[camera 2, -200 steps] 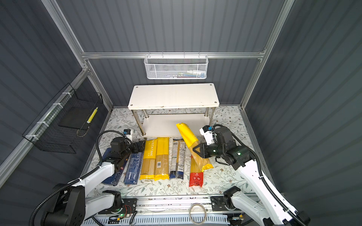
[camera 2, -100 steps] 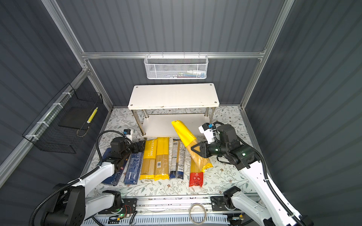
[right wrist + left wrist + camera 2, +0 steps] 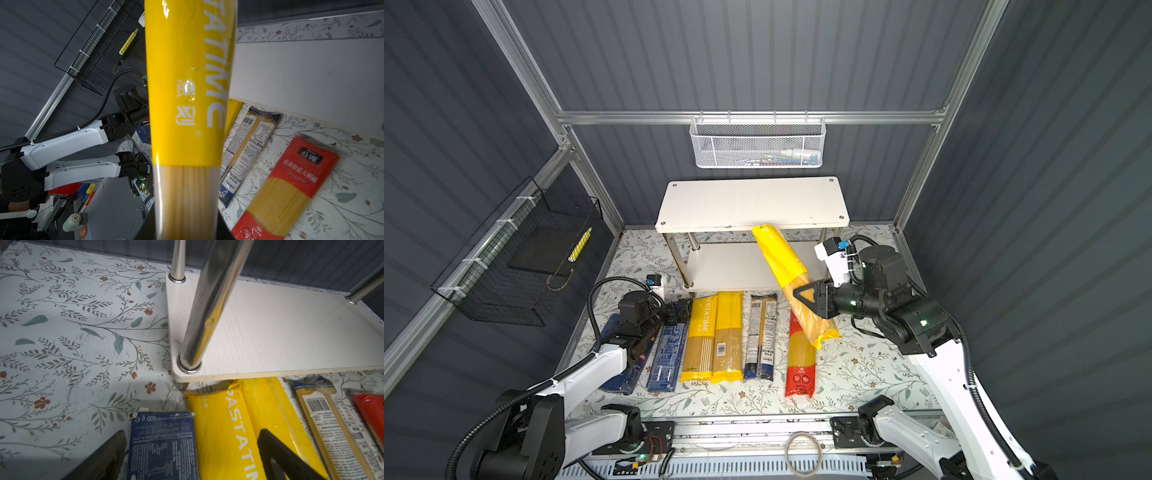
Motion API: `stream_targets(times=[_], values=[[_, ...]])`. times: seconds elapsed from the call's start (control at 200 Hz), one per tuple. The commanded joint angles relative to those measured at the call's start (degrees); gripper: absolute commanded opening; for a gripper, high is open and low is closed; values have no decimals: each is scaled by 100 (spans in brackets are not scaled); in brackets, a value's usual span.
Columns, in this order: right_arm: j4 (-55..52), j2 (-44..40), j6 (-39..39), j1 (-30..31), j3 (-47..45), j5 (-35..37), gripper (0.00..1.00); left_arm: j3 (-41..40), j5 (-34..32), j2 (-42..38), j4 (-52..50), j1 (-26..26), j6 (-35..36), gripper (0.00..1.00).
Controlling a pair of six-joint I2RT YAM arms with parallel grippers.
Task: Arrange pasta packages on shelves
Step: Place the pasta bag on the shelf.
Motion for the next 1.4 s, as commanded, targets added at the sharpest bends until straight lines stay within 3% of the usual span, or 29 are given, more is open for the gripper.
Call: stream_targets(times=[0.0, 0.515, 0.67, 1.396], values=[[187, 157, 4, -66, 672, 323, 18, 96, 21, -46, -32, -27, 84, 100], [-55, 1449, -359, -697, 2352, 1666, 16, 98, 38, -50, -30, -27, 97, 99], [316, 1754, -271, -961, 2491, 1427, 16, 3, 128, -182, 38, -27, 137, 100], [183, 3271, -423, -1521, 4142, 1359, 18, 16, 188, -173, 38, -35, 155, 99]])
